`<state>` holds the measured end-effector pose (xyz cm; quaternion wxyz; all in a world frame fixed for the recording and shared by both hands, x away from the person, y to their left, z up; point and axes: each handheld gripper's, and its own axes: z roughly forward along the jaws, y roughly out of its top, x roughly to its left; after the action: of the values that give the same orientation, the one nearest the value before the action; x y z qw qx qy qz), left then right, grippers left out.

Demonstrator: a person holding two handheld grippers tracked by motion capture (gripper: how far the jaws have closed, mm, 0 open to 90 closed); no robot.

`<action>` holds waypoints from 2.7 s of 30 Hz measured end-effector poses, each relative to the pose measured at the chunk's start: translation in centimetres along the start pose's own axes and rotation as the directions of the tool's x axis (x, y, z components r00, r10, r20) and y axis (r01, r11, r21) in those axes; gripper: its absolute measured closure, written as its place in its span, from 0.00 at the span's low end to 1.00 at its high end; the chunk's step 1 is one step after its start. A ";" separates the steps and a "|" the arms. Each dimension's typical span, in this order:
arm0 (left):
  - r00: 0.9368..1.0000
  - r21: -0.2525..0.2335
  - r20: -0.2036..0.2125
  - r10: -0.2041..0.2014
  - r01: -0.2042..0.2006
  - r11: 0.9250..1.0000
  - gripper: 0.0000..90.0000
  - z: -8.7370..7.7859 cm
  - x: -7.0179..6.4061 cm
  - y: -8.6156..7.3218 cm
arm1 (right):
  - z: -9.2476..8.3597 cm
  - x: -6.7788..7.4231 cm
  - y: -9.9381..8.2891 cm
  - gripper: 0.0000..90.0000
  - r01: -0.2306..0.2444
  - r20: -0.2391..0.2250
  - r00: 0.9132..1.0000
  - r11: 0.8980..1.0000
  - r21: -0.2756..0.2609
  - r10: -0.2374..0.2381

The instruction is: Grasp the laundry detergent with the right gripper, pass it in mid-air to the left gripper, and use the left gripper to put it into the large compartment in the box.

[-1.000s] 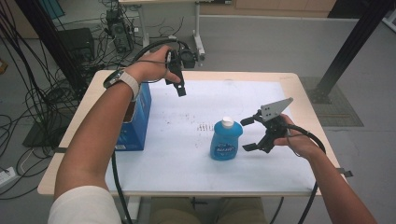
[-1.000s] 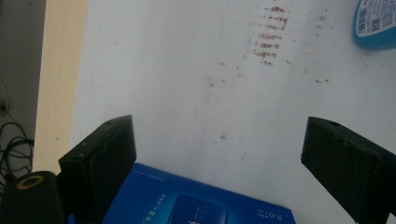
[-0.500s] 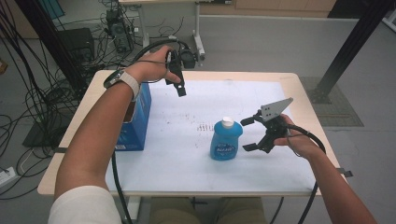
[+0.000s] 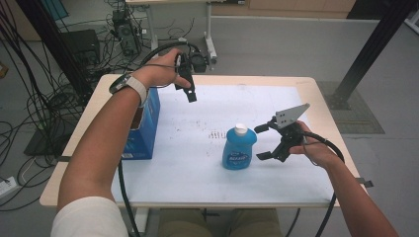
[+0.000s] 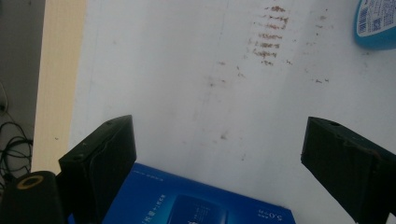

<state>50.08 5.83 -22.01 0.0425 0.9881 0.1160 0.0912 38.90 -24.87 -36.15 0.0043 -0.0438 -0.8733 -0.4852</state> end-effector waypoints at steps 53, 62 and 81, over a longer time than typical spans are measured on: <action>1.000 0.002 0.002 -0.008 0.008 1.000 0.12 0.3 0.0 -0.2 | 1.4 0.3 -0.3 0.03 0.001 0.008 1.000 1.000 -0.014 -0.001; 1.000 0.004 0.004 -0.007 0.007 1.000 0.12 0.4 -0.1 -0.2 | 1.6 0.3 -0.5 0.03 0.001 0.005 1.000 1.000 -0.026 0.000; 1.000 0.006 0.002 -0.012 0.012 1.000 0.12 0.4 -0.2 -0.3 | 2.6 0.4 -0.7 0.03 -0.005 0.006 1.000 0.999 -0.048 0.005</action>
<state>49.93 6.06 -22.45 0.0405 0.9877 0.1219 0.0894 38.56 -23.00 -38.06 0.0018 -0.0475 -0.8613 -0.5059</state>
